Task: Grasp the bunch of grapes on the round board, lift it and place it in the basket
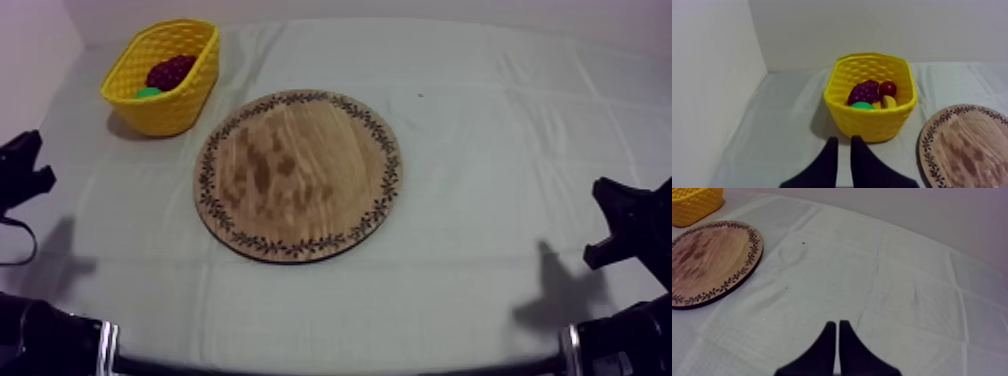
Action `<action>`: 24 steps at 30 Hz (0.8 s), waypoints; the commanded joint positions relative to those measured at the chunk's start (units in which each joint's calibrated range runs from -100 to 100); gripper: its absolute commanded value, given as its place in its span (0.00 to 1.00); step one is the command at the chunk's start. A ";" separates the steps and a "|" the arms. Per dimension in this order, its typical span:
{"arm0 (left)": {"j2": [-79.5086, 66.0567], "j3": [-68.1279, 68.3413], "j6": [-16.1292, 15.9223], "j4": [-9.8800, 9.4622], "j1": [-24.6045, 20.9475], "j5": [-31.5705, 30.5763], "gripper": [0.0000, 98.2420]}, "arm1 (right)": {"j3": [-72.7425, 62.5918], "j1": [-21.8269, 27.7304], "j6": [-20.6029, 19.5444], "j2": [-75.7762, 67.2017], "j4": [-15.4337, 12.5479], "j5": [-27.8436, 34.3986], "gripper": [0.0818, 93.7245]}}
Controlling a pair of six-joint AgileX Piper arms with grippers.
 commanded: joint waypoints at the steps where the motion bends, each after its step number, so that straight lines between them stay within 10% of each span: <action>1: -4.54 5.94 2.10 -0.03 0.04 -1.34 0.15 | -0.03 0.02 0.01 -0.01 0.01 -0.03 0.00; 24: -17.31 11.66 -0.52 6.03 -1.37 6.98 0.06 | -0.03 0.02 0.01 -0.01 0.01 -0.03 0.00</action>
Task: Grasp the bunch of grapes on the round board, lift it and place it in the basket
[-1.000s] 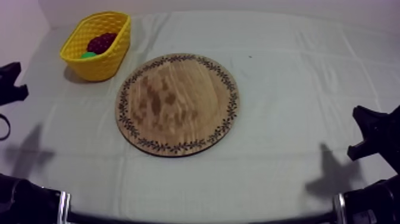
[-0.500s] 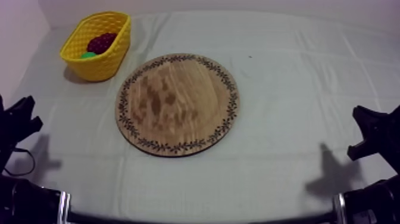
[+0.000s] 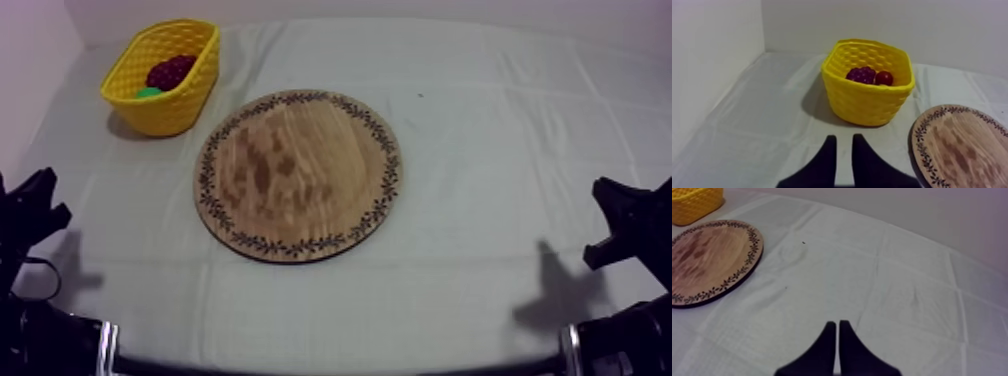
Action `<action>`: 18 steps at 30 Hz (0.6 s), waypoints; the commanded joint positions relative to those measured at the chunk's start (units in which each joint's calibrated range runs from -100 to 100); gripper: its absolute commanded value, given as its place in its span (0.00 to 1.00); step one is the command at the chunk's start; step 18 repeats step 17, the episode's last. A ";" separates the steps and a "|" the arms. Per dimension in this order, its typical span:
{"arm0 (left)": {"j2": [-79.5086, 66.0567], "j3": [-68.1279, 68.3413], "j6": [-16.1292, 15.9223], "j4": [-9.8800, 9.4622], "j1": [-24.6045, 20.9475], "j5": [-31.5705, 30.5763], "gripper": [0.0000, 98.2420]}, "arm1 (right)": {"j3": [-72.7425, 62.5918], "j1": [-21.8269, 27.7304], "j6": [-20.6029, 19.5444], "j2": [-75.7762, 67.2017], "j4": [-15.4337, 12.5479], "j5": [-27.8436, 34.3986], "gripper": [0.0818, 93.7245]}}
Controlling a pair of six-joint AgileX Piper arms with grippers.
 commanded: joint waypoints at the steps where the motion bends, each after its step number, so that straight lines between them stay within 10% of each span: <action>1: -0.01 0.00 -0.91 0.07 0.00 1.04 0.04 | -0.03 0.02 -0.21 -0.01 0.01 -0.03 0.00; 18: -0.04 0.00 -2.68 0.22 -0.02 2.02 0.00 | -0.03 0.02 -0.19 -0.01 0.01 -0.03 0.00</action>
